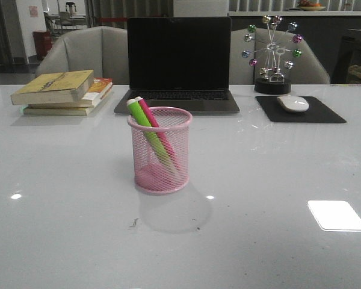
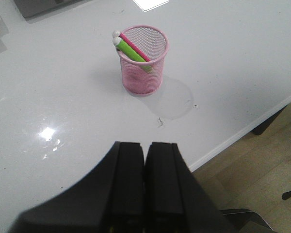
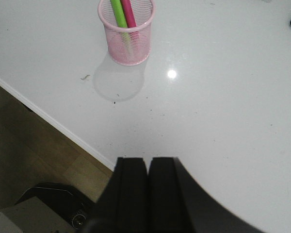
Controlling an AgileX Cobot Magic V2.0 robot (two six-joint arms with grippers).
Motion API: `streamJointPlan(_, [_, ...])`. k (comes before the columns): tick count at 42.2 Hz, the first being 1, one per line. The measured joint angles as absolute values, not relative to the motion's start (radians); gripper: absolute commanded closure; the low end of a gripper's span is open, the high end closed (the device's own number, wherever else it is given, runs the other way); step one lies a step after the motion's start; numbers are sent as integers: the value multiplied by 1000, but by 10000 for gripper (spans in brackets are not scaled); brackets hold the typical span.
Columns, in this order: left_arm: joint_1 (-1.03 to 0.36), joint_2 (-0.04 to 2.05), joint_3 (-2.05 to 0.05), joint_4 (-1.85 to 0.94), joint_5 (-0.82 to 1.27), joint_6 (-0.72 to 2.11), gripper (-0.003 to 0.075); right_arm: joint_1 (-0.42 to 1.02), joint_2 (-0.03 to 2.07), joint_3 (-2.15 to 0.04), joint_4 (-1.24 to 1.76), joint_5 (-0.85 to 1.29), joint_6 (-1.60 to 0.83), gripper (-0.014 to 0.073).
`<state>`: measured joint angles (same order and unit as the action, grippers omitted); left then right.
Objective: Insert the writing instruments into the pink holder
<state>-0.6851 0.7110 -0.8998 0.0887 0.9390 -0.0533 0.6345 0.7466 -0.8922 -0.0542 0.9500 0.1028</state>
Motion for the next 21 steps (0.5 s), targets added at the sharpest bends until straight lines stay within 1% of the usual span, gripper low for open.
streamJointPlan(21, [-680,708,-895,89,932,-53,628,635,747,-892,-54,966,101,540])
